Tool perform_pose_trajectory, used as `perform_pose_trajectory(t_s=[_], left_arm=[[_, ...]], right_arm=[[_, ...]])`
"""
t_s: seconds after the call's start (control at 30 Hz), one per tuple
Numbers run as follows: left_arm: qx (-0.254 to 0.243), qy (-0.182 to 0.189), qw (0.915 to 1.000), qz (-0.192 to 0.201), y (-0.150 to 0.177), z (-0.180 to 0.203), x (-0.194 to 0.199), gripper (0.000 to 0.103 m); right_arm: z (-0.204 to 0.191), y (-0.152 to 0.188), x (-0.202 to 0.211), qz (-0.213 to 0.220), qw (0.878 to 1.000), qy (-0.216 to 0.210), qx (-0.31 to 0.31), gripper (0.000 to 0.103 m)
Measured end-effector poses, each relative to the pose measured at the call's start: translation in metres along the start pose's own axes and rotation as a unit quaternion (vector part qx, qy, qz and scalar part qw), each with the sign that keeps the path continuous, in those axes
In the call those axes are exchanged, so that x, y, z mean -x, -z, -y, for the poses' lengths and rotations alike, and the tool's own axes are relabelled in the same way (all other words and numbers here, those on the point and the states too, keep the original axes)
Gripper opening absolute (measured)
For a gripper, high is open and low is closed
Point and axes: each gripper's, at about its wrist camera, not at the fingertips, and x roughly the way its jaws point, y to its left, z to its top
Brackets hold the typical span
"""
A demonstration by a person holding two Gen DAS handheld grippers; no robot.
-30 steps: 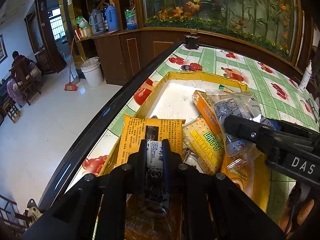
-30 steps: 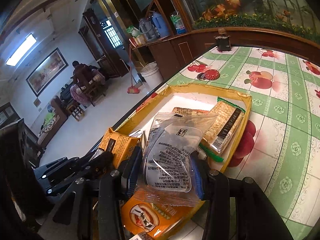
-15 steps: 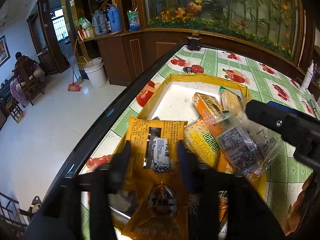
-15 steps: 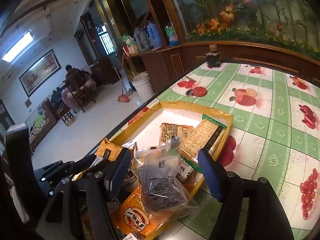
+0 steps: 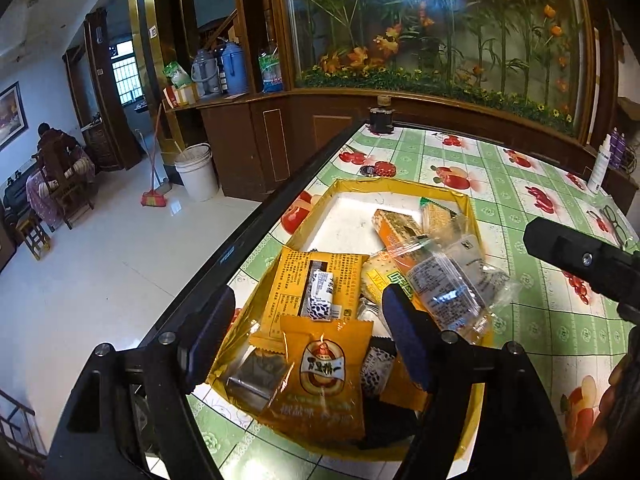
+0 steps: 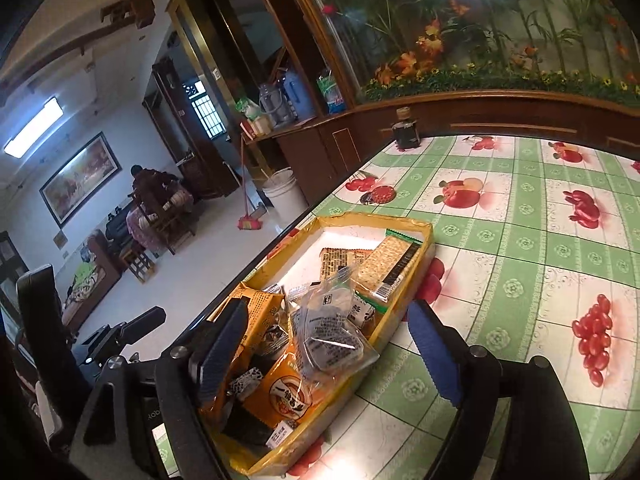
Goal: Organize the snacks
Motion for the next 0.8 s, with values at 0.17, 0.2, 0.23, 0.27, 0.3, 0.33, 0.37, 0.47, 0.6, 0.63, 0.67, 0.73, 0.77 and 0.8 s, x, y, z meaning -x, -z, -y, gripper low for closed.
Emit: perform_pose_trajectory(t_s=[0.17,0.2,0.23,0.27,0.3,0.33,0.37,0.47,0.6,0.63,0.67,0.73,0.77,0.8], left_arm=[[-0.005,0.003,1.0,0.007,0.004,0.003,0.012,0.076],[-0.005,0.003,0.9999,0.01,0.004,0.003,0.015,0.076],[-0.005,0.004,0.9999,0.012,0.004,0.004,0.018,0.076],[-0.005,0.006,0.9999,0.014,0.004,0.004,0.02,0.076],[-0.004,0.007,0.9999,0.015,0.004,0.004,0.022,0.076],[-0.004,0.007,0.9998,0.018,0.005,0.003,0.025,0.077],[-0.004,0.007,0.9998,0.02,0.005,0.004,0.028,0.078],[-0.002,0.007,0.9996,0.027,0.007,0.003,0.035,0.081],[0.007,0.007,0.9994,0.034,0.008,-0.001,0.043,0.081],[0.011,0.007,0.9992,0.038,0.009,-0.002,0.046,0.081],[0.015,0.006,0.9991,0.04,0.01,-0.004,0.049,0.081],[0.021,0.005,0.9988,0.044,0.013,-0.008,0.054,0.083],[0.023,0.005,0.9987,0.045,0.013,-0.009,0.056,0.083],[0.023,0.004,0.9986,0.047,0.013,-0.01,0.058,0.083]], right_arm=[[-0.006,0.007,0.021,0.009,1.0,-0.005,0.005,0.084],[-0.008,0.009,0.024,0.011,1.0,-0.005,0.009,0.085],[-0.01,0.011,0.028,0.013,1.0,-0.004,0.013,0.085],[-0.011,0.011,0.031,0.014,1.0,-0.005,0.016,0.086],[-0.012,0.013,0.034,0.015,1.0,-0.006,0.019,0.086],[-0.015,0.015,0.038,0.016,1.0,-0.007,0.023,0.086],[-0.016,0.017,0.041,0.016,0.999,-0.008,0.026,0.086],[-0.02,0.022,0.046,0.017,0.999,-0.011,0.039,0.087],[-0.028,0.028,0.054,0.017,0.998,-0.012,0.063,0.088],[-0.029,0.03,0.056,0.017,0.997,-0.012,0.069,0.088],[-0.031,0.032,0.057,0.017,0.997,-0.012,0.073,0.088],[-0.034,0.035,0.06,0.018,0.996,-0.014,0.083,0.088],[-0.036,0.038,0.062,0.018,0.996,-0.016,0.088,0.088],[-0.038,0.04,0.063,0.018,0.995,-0.018,0.092,0.088]])
